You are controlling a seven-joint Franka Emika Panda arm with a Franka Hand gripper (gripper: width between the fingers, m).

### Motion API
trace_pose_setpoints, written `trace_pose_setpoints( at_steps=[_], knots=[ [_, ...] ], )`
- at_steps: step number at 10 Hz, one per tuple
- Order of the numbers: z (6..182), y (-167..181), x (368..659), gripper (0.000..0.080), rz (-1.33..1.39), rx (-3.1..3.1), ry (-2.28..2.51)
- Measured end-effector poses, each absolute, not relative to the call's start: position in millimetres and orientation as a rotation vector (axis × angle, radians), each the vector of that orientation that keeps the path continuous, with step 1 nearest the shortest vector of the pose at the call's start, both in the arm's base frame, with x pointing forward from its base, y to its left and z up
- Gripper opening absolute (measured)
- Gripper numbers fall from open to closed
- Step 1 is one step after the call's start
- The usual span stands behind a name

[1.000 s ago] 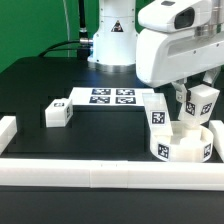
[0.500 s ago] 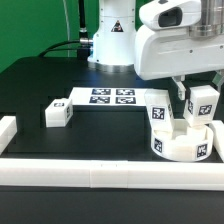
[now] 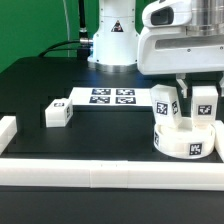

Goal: Assemble stool

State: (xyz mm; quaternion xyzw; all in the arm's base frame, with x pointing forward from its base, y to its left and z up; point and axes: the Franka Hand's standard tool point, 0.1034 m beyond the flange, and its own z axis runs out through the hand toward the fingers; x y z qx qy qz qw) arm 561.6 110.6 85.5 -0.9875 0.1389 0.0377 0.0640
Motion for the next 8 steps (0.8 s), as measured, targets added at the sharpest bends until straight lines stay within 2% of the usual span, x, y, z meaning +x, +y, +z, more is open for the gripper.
trace_pose_setpoints(
  at_steps=[3,8],
  knots=[
    [84.9,115.0,560.3,0.0340,0.135,-2.939,0.685],
    [83.9,118.7,558.7,0.0340,0.142,-2.933,0.725]
  ],
)
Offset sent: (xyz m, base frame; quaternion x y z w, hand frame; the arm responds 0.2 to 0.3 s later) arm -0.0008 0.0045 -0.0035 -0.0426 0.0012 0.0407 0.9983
